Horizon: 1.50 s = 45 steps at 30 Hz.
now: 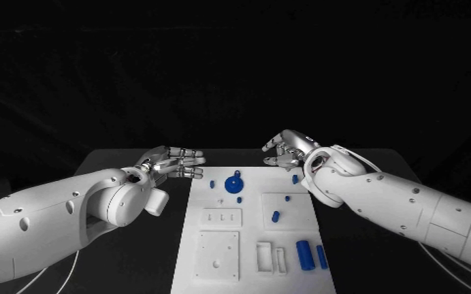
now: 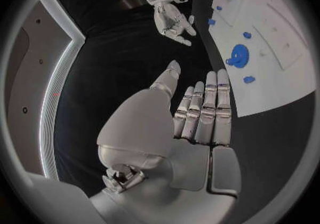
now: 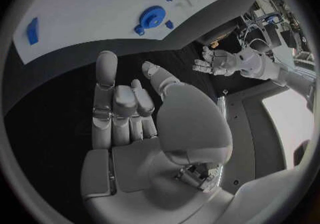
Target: Assemble the parts on the task board
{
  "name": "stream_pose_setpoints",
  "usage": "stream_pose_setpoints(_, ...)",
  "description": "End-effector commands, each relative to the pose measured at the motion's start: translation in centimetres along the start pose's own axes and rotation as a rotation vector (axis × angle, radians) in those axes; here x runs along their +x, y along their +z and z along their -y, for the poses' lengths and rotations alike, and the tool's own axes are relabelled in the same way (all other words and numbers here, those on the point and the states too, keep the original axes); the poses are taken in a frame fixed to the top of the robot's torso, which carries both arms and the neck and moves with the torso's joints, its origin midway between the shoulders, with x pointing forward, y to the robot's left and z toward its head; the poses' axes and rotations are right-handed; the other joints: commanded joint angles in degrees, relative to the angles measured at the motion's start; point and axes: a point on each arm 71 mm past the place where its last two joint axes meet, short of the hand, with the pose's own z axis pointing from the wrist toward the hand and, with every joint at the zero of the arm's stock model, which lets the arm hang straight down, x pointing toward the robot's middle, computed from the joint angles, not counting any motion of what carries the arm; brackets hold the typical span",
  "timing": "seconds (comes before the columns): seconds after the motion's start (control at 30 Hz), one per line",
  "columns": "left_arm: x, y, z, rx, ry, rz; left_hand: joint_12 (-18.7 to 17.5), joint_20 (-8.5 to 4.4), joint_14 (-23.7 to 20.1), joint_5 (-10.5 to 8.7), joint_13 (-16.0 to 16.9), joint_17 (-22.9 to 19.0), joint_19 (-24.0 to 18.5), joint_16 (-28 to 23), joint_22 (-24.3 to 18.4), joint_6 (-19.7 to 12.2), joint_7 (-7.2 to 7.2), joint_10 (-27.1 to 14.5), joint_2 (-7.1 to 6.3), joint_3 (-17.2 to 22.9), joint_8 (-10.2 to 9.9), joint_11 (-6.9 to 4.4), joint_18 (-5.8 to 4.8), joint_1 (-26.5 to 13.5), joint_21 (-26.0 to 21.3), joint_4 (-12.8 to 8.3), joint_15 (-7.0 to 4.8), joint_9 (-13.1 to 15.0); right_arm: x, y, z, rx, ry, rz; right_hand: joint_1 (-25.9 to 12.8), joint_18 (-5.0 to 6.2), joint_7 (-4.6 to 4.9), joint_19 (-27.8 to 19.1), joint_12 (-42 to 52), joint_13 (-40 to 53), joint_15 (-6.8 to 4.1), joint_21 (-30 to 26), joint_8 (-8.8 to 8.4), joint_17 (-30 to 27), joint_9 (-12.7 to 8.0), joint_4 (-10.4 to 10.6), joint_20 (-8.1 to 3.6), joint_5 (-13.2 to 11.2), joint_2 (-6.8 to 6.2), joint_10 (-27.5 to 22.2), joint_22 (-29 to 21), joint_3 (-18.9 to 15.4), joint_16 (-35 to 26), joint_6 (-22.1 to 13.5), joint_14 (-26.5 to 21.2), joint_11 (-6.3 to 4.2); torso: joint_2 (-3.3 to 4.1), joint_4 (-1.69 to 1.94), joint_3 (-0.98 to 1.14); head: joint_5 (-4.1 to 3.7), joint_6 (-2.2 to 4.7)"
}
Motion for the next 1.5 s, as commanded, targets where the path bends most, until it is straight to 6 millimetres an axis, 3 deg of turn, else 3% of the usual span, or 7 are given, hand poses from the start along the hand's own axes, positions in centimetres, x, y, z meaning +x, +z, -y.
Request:
stream_pose_setpoints(0.03,0.0,0.0,-0.2,0.008,0.000,-0.006,-0.2,-0.03,-0.3,-0.06,0.1,0.0,-0.3,-0.2,0.0,0.5,-0.12,0.4,0.18,0.2,-0.3,0.07,0.01,0.3,0.3,0.0,0.06,-0.1,0.1,-0.7,0.5,-0.112,0.112,-0.192,-0.6,0.24,-0.15,1.5,-0.3,-0.1,0.15,-0.4,-0.12,0.1,0.1,-1.7,0.27,0.9,0.30,-0.5,0.4,-0.8,-0.4,0.4,-0.2,0.13,-0.49,-0.58,0.25,0.07,0.06)
stream_pose_setpoints(0.7,-0.3,-0.1,-1.0,0.000,-0.004,-0.014,-0.1,-0.18,0.1,-0.06,0.1,0.0,-0.4,-0.2,0.1,0.4,-0.28,2.5,0.64,-0.3,-0.3,-0.16,-0.17,0.1,0.7,-0.5,-0.09,0.0,-2.0,-2.2,10.5,0.064,0.160,-0.122,1.8,1.04,-1.31,-0.8,-17.7,-15.3,0.32,-5.0,0.06,-5.5,0.1,-3.8,0.32,2.7,0.92,-13.7,0.8,-10.2,-8.0,-4.4,-8.7,-1.09,-0.76,-1.02,0.79,-0.38,-0.29)
stream_pose_setpoints(0.9,-0.4,-0.1,-1.2,-0.003,-0.005,-0.014,-0.1,-0.18,0.1,-0.06,0.1,0.0,-0.5,-0.2,0.0,0.4,-0.28,2.2,0.70,-0.4,-0.3,-0.17,-0.21,0.0,0.7,-0.6,-0.09,0.0,-1.7,-2.7,13.0,0.163,0.230,-0.099,1.9,4.34,-0.38,3.3,-48.9,-54.6,2.15,-14.6,-0.22,-25.6,-0.1,-7.1,3.04,1.3,-0.10,-5.4,-10.8,-0.5,-43.4,-5.6,-1.9,1.57,-0.71,-0.78,0.88,-0.77,-0.38)
stream_pose_setpoints(1.07,-0.5,-0.1,-1.3,-0.005,-0.006,-0.014,-0.1,-0.19,0.0,-0.06,0.1,0.0,-0.5,-0.2,0.0,0.4,-0.25,2.0,0.73,-0.4,-0.3,-0.15,-0.20,0.1,0.7,-0.6,-0.08,0.0,-1.4,-3.1,14.5,0.223,0.324,-0.105,3.1,4.51,0.63,2.0,-55.3,-63.2,4.27,-20.9,-0.10,-31.3,0.0,-7.9,4.92,1.4,2.26,-7.1,-22.0,2.0,-55.4,-5.8,-2.1,4.08,-0.73,-0.85,0.81,-0.71,-0.51)
stream_pose_setpoints(1.2,-0.6,0.0,-1.4,-0.007,-0.005,-0.015,-0.1,-0.18,0.0,-0.06,0.1,0.0,-0.5,-0.2,0.0,0.3,-0.18,2.0,0.72,-0.5,-0.3,-0.11,-0.21,0.0,0.7,-0.6,-0.07,0.0,-1.3,-3.4,15.2,0.260,0.445,-0.113,3.5,5.20,1.86,2.0,-58.7,-67.3,4.95,-21.8,-0.06,-33.9,0.1,-9.0,5.61,1.1,2.15,-9.0,-27.8,5.8,-59.1,-5.3,-1.0,5.66,-0.75,-0.95,0.77,-0.75,-0.53)
stream_pose_setpoints(1.3,-0.5,0.0,-1.5,-0.009,-0.005,-0.017,-0.1,-0.18,0.0,-0.06,0.1,0.0,-0.5,-0.2,0.0,0.2,-0.06,2.0,0.77,-0.5,-0.3,-0.04,-0.21,0.1,0.7,-0.6,-0.06,-0.1,-1.0,-3.6,15.6,0.279,0.548,-0.126,4.8,5.58,3.93,-9.7,-59.9,-68.2,9.15,-21.2,-0.10,-39.3,0.1,-8.9,8.45,0.3,1.17,-12.2,-35.4,13.2,-59.4,-4.7,-12.7,8.06,-0.72,-0.98,0.73,-0.79,-0.52)
stream_pose_setpoints(1.5,-0.6,0.1,-1.7,-0.016,-0.004,-0.017,-0.1,-0.13,0.0,-0.06,0.1,0.0,-0.6,-0.2,0.0,0.1,0.16,2.0,0.75,-0.5,-0.3,0.06,-0.22,0.0,0.7,-0.6,-0.01,-0.1,-1.0,-3.9,16.2,0.293,0.741,-0.110,4.3,8.35,3.99,-10.2,-59.7,-68.2,10.37,-21.8,-0.06,-50.2,0.1,-8.5,11.97,0.2,0.62,-13.4,-43.6,16.0,-59.5,-4.8,-13.3,8.38,-0.76,-0.95,0.68,-1.18,-0.56)
